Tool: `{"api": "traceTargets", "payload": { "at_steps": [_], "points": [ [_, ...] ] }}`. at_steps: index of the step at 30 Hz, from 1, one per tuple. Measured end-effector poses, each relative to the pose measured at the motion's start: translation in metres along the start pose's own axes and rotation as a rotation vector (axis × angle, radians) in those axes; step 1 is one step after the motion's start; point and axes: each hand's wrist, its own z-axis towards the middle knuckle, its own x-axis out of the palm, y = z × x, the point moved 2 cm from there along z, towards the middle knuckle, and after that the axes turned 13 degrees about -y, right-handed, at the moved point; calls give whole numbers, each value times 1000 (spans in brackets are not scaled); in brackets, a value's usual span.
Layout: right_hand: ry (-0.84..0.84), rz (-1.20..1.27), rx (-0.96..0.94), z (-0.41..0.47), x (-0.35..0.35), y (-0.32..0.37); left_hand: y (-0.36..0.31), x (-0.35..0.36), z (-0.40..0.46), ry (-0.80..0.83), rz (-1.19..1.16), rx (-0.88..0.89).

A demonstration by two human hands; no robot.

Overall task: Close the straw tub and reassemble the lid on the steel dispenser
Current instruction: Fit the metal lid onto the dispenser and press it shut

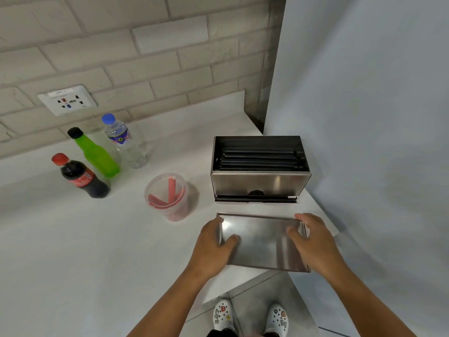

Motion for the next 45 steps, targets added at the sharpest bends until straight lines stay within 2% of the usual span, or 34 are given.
{"api": "traceTargets", "payload": {
  "at_steps": [9,15,17,21,25,28,31,36,41,45],
  "points": [
    [85,-19,96,-5,6,-8,-10,2,-11,-69,-136,-11],
    [112,75,226,5,1,-9,-39,-31,-22,-157,-287,99],
    [150,186,305,11,-3,-10,-54,-44,-28,-179,-293,186],
    [343,362,421,17,-11,-6,-75,-59,-35,-151,-207,421],
    [481,504,507,16,-19,7,-90,-64,-32,-78,-193,557],
    [517,581,541,14,-25,14,-99,-72,-22,-106,-139,636],
    [551,687,508,11,-38,21,-107,-86,-9,-236,-104,642],
    [495,755,384,12,-66,38,-118,-103,19,-440,-257,525],
    [288,617,42,13,-86,62,-132,-105,38,-487,-299,349],
    [79,381,-259,17,-88,81,-140,-102,51,-434,-210,332]
  ]
}}
